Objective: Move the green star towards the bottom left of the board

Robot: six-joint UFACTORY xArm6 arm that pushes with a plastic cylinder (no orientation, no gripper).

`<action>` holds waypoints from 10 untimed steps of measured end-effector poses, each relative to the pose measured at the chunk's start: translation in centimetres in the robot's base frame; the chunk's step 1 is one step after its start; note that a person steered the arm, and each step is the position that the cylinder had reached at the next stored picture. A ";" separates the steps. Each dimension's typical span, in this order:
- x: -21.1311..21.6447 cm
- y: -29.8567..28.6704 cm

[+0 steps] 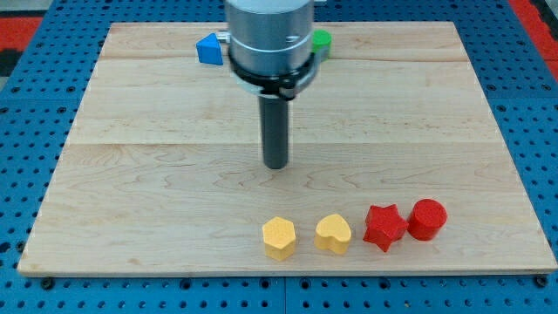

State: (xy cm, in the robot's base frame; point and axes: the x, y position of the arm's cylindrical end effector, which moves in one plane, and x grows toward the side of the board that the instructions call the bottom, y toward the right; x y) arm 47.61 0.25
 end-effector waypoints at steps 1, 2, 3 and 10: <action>0.0 -0.6; -0.5 -0.6; -0.5 -0.6; -12.5 10.7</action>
State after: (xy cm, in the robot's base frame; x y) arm 35.07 10.92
